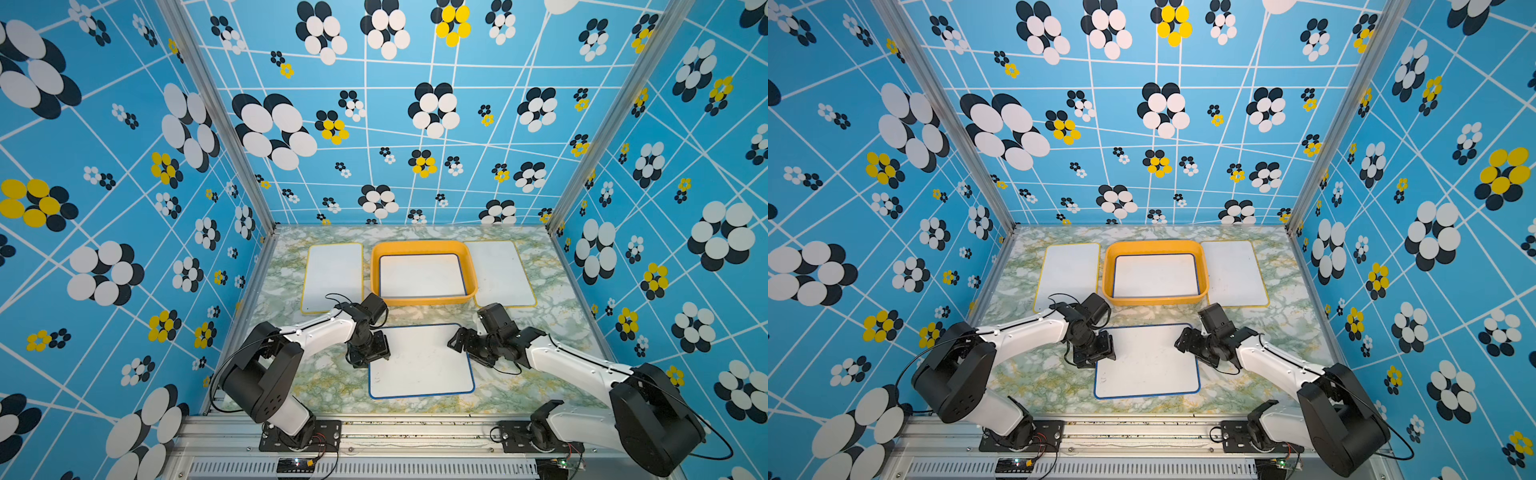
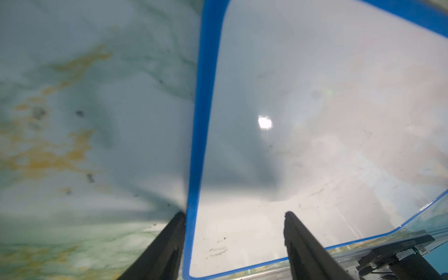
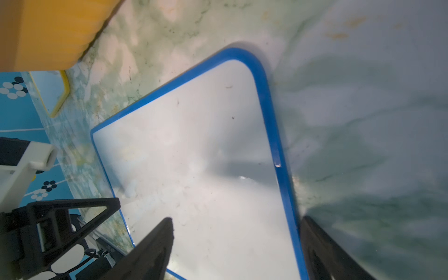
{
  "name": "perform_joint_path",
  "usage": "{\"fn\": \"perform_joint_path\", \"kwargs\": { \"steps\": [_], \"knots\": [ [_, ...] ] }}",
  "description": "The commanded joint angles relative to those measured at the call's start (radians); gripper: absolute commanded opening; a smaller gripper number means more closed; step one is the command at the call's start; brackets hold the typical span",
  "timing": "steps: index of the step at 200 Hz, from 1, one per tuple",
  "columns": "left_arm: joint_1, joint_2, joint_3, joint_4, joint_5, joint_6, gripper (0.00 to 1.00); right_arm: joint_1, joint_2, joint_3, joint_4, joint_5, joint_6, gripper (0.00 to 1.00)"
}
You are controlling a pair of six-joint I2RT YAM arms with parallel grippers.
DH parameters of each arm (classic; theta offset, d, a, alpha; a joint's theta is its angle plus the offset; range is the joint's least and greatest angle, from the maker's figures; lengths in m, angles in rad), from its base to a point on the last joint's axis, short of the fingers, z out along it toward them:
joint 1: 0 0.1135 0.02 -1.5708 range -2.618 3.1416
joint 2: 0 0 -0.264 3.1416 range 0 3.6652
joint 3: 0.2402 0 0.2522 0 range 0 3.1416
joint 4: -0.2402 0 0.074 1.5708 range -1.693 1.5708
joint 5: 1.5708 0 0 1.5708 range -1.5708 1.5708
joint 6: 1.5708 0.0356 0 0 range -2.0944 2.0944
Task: Put the whiteboard into the storage box
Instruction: Move the whiteboard to the center of the board, then pick up the whiteboard at the center of the board.
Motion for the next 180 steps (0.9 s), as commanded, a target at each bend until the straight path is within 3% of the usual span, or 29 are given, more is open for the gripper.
{"fn": "perform_joint_path", "kwargs": {
  "steps": [1,42,78,126,180],
  "knots": [
    [0.01,0.066,0.03,0.023,-0.008,0.061,0.67,0.016,-0.008,-0.055,-0.117,0.015,0.016,0.85],
    [0.019,0.031,0.101,-0.102,-0.024,0.135,0.68,0.016,-0.047,0.002,-0.274,0.117,-0.065,0.88],
    [0.04,-0.078,0.057,-0.206,-0.065,0.15,0.7,0.015,-0.029,0.039,-0.342,0.158,-0.145,0.9],
    [0.003,-0.15,-0.029,-0.211,-0.053,0.117,0.71,0.015,-0.013,0.04,-0.334,0.122,-0.173,0.91],
    [-0.098,-0.065,-0.005,-0.181,-0.069,0.08,0.8,0.016,-0.027,0.009,-0.278,0.061,-0.178,0.92]
  ]
}}
